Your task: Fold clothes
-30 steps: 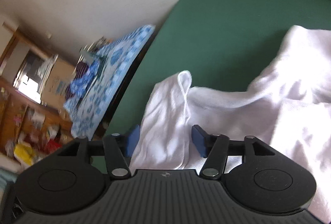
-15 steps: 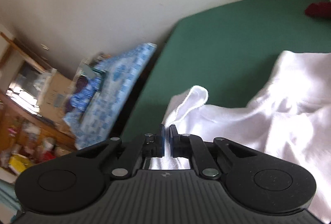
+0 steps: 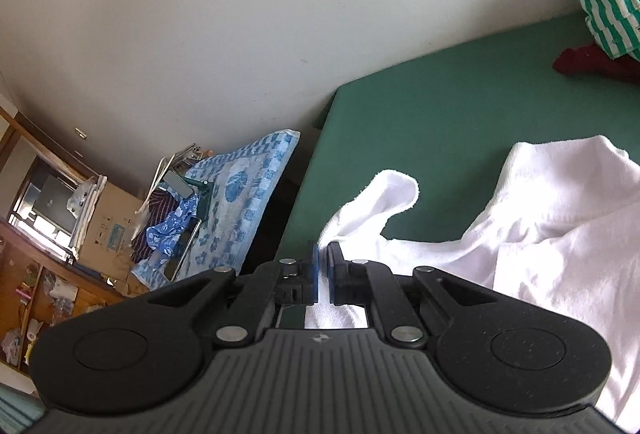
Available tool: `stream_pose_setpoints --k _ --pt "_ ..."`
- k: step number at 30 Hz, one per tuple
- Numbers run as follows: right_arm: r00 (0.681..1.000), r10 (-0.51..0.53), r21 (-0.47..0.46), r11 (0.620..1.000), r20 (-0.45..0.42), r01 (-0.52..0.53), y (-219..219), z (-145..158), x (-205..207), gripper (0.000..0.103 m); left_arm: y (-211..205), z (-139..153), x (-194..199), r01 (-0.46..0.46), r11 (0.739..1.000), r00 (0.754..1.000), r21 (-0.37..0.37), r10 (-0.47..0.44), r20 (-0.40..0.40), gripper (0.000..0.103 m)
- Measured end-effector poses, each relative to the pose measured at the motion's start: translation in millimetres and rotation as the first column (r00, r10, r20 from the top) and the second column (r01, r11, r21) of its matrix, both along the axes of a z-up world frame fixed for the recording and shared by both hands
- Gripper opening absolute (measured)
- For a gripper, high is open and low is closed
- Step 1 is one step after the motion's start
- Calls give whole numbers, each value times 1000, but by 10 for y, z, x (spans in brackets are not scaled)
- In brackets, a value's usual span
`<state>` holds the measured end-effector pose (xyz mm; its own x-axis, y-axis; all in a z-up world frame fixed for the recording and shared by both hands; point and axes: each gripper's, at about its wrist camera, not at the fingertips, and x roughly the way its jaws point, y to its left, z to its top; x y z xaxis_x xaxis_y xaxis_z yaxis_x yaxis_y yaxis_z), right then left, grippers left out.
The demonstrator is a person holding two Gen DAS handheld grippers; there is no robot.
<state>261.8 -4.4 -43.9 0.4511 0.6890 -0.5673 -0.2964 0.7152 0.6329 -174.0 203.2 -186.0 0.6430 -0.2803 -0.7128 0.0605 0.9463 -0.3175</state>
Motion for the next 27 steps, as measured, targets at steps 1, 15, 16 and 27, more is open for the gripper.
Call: stream_pose_setpoints --k 1,15,16,27 --pt "1000 3 4 1000 -1 -3 -7 7 11 5 -44 6 -83 1 1000 1000 -13 -1 -11 46" --pt "998 37 -4 999 45 -37 -94 129 9 5 -295 -443 -780 -114 990 993 79 115 -7 45" --pt "998 39 -4 999 47 -39 -99 133 7 5 -301 -491 -769 -95 992 995 87 96 -14 44" --pt "997 46 -21 999 61 -45 -2 156 -36 5 -292 -671 -584 68 991 998 119 -69 7 42"
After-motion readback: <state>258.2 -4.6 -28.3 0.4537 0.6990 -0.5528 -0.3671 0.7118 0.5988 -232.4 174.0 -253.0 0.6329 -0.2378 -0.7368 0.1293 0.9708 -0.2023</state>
